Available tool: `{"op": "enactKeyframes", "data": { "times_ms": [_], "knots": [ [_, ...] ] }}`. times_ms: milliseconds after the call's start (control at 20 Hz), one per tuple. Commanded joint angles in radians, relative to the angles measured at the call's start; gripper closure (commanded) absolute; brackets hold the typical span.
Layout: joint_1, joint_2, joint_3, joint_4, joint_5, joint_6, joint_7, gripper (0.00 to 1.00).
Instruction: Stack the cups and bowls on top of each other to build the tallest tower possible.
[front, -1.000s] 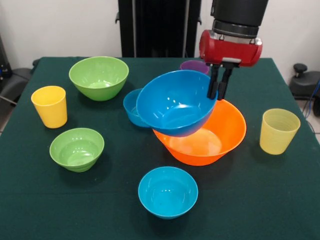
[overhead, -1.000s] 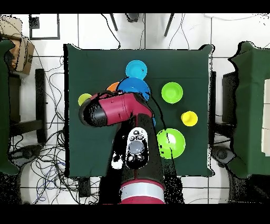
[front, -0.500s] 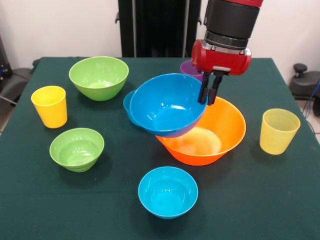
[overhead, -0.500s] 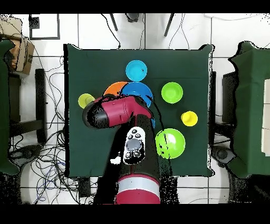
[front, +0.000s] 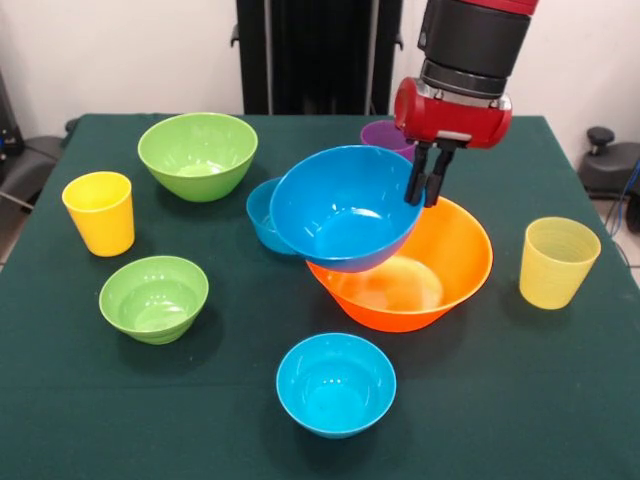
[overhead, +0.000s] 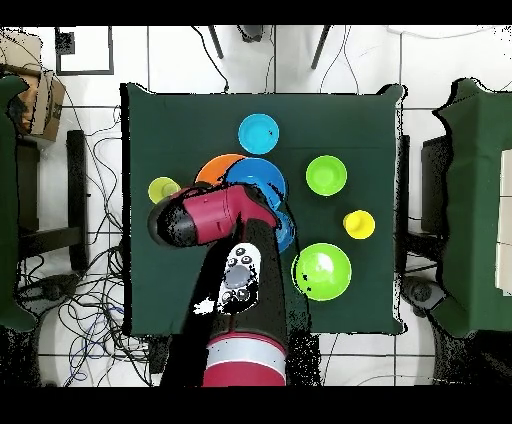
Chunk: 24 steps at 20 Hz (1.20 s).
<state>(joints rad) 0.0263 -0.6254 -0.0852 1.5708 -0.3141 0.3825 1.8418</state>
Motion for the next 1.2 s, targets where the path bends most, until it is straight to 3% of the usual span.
{"op": "enactKeyframes", "data": {
  "times_ms": [50, 750, 950, 1200],
  "knots": [
    [0.024, 0.015, 0.016, -0.073, 0.034, -0.008, 0.16, 1.0],
    [0.065, 0.047, -0.024, -0.1, 0.084, -0.009, 0.171, 1.0],
    [0.089, 0.062, -0.037, -0.134, 0.131, 0.026, 0.201, 1.0],
    [0.084, 0.074, -0.032, -0.115, 0.148, -0.014, 0.199, 1.0]
  ]
}}
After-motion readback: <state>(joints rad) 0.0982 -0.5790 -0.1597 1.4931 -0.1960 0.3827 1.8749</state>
